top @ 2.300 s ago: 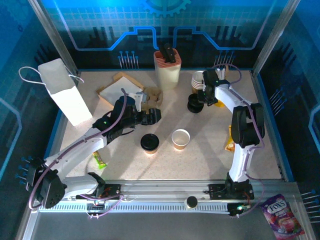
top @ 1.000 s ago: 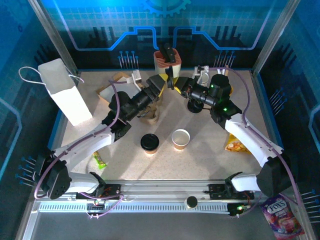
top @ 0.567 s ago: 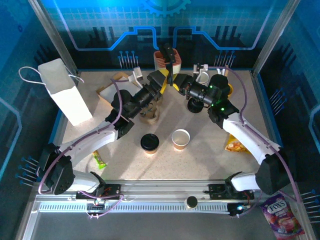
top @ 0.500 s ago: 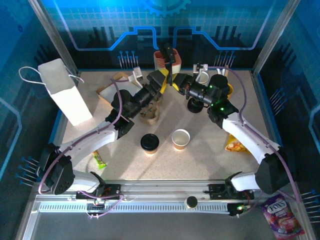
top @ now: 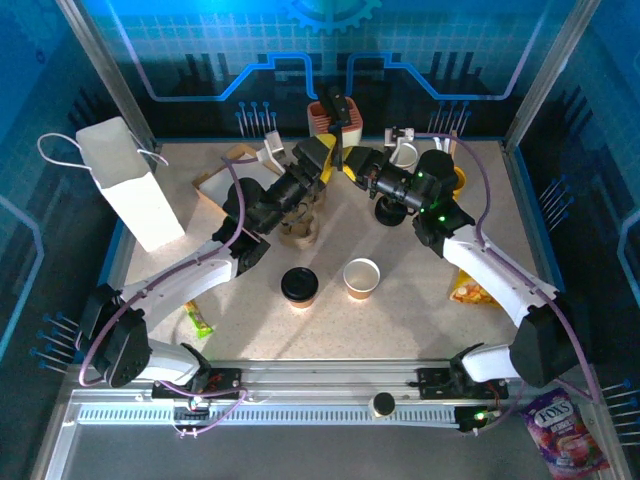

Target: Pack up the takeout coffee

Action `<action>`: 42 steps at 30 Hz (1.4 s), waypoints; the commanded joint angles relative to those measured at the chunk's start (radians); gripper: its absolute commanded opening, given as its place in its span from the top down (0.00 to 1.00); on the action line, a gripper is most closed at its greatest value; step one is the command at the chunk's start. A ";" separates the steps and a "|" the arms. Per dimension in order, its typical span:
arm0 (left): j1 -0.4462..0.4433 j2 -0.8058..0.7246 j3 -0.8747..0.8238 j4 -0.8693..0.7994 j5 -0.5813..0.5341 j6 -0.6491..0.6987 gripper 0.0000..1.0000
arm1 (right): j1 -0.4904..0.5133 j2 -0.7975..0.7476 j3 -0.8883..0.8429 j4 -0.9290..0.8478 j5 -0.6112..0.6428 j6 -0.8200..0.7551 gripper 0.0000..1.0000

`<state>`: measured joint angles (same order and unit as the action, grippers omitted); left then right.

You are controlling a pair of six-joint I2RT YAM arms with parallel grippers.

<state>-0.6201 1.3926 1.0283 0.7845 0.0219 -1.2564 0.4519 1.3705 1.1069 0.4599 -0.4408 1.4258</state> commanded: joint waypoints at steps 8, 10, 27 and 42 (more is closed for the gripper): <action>0.005 0.009 0.029 0.034 -0.027 -0.001 0.12 | 0.036 0.015 0.002 0.052 0.009 0.003 0.89; 0.007 0.007 0.029 0.025 -0.029 0.011 0.12 | 0.039 0.016 0.001 0.052 0.009 0.004 0.89; 0.040 0.037 0.017 0.070 0.025 0.143 0.10 | 0.052 0.030 0.005 0.103 0.007 0.078 0.89; 0.043 0.007 -0.024 0.053 -0.022 0.138 0.24 | 0.053 0.047 0.009 0.109 0.023 0.087 0.88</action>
<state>-0.5842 1.4200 1.0222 0.8436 0.0181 -1.1423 0.4900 1.4136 1.1049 0.5030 -0.4187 1.5009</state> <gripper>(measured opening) 0.770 0.116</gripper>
